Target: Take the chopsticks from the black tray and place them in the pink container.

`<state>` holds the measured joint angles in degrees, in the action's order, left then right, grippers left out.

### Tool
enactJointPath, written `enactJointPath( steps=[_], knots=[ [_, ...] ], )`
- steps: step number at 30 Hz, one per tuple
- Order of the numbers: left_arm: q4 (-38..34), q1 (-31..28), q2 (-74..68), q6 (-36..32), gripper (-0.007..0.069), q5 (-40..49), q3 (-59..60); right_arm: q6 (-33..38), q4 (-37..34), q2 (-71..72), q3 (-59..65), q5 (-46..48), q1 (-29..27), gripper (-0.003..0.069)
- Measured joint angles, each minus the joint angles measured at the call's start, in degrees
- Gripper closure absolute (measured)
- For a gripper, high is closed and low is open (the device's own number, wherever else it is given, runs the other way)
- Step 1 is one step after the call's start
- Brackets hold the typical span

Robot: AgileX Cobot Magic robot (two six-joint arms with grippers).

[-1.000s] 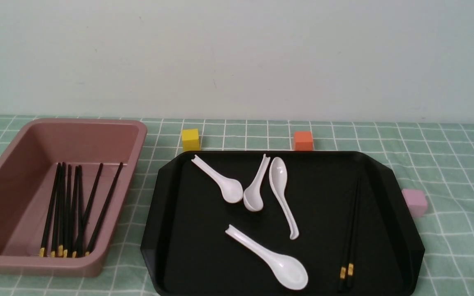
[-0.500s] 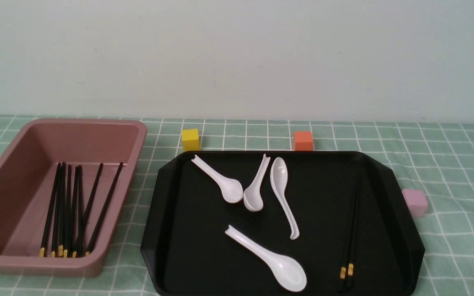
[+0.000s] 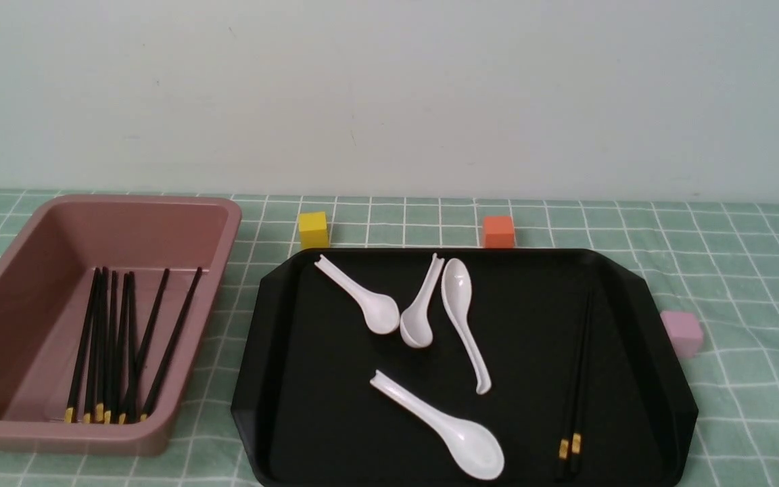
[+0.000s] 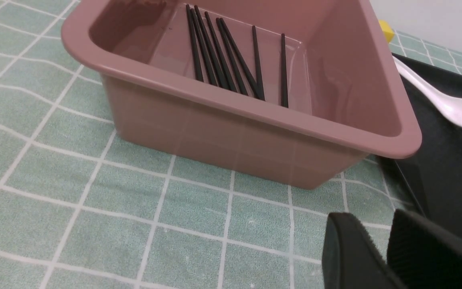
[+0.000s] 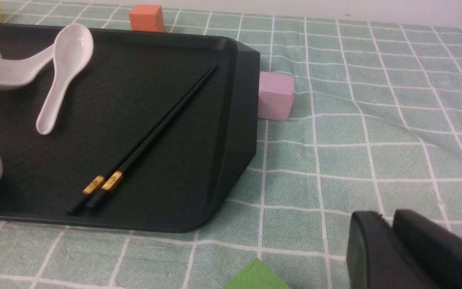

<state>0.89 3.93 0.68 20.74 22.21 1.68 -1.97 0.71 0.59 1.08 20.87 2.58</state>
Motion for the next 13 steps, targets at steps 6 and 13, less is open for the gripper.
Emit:
enactJointPath(
  steps=[6, 13],
  knots=[
    [0.0, 0.0, 0.0, 0.0, 0.0452, 0.0, 0.0, 0.0, 0.0, 0.0, 0.0, 0.0, 0.0, 0.0544],
    [0.0, 0.0, 0.0, 0.0, 0.0452, 0.0, 0.0, 0.0, 0.0, 0.0, 0.0, 0.0, 0.0, 0.0535]
  ],
)
